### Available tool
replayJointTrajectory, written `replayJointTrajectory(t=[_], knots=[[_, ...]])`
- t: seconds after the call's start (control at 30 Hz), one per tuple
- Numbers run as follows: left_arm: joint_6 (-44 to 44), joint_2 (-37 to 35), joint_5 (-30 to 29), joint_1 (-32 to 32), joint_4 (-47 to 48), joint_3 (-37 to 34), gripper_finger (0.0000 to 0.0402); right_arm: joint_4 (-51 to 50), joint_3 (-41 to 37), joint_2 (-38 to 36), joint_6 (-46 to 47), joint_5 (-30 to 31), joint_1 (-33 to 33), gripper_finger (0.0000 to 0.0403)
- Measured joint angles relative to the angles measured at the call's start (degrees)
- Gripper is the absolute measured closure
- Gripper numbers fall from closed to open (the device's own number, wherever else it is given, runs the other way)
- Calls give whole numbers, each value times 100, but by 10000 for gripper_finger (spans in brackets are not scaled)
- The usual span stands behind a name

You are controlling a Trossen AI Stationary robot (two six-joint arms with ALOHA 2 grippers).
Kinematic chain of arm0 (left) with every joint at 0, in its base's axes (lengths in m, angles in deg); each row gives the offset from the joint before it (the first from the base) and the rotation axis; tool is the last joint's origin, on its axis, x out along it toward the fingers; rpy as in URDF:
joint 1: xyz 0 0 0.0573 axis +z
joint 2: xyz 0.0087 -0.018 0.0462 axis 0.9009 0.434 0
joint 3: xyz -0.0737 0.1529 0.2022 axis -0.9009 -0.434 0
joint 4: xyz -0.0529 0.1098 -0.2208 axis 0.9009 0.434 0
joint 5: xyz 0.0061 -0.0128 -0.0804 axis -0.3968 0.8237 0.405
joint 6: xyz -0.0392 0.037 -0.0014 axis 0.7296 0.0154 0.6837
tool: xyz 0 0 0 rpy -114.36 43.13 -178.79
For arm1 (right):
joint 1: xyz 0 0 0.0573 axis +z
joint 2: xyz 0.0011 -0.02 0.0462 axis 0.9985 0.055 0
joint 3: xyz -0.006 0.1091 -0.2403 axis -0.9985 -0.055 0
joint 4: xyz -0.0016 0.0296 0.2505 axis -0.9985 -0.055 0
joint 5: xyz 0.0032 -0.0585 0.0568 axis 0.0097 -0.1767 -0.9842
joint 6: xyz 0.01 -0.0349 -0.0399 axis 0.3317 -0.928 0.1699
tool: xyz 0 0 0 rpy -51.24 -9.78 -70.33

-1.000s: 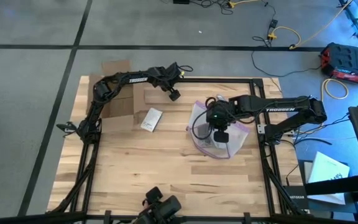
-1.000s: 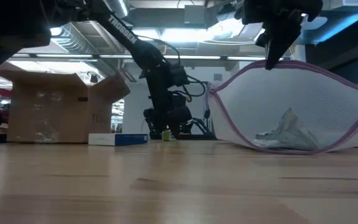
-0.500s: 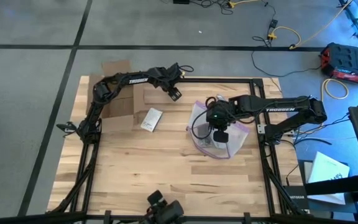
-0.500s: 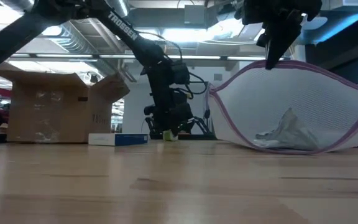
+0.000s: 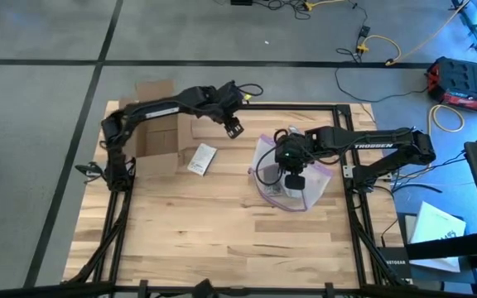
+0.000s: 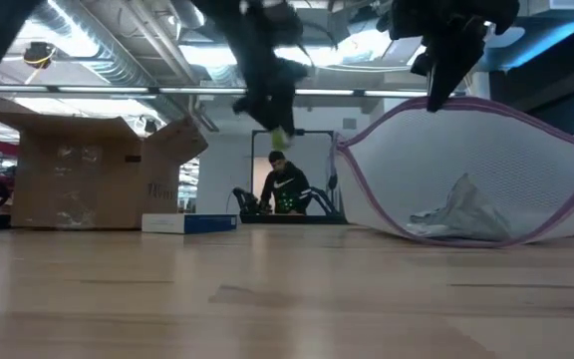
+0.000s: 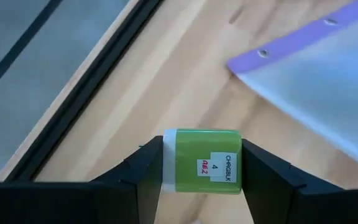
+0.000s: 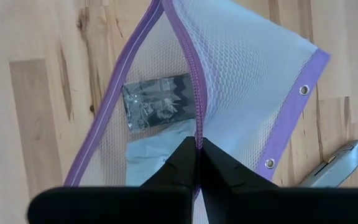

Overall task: Unpack boxes
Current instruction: Put the green charger adapter into the zip bag

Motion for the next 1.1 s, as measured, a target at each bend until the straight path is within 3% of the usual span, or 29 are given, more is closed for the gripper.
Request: replayJointTrajectory(t=[0.23, 0.4, 0.53, 0.77, 0.87, 0.97, 1.1], knots=[[26, -1084, -933, -1032, 284, -127, 233, -100, 0, 0, -69, 4, -2, 403], [-187, -1453, -2515, -2186, 293, -372, 238, -79, 0, 0, -130, 4, -1, 403], [-623, -1648, -3931, -3389, -683, -957, 246, -232, 0, 0, -226, 9, 0, 403], [-750, -1659, -5350, -4869, -2468, -2353, 246, -268, 0, 0, -280, 31, 0, 403], [-1373, -1653, -5482, -5384, -3467, -2978, 246, -270, 0, 0, -291, 50, 0, 403], [-1637, -1648, -4820, -5638, -4410, -3451, 246, -268, 0, 0, -272, 52, -2, 403], [-296, -1456, -4189, -5743, -5769, -3870, 241, -227, 0, 0, 40, 52, 0, 403]])
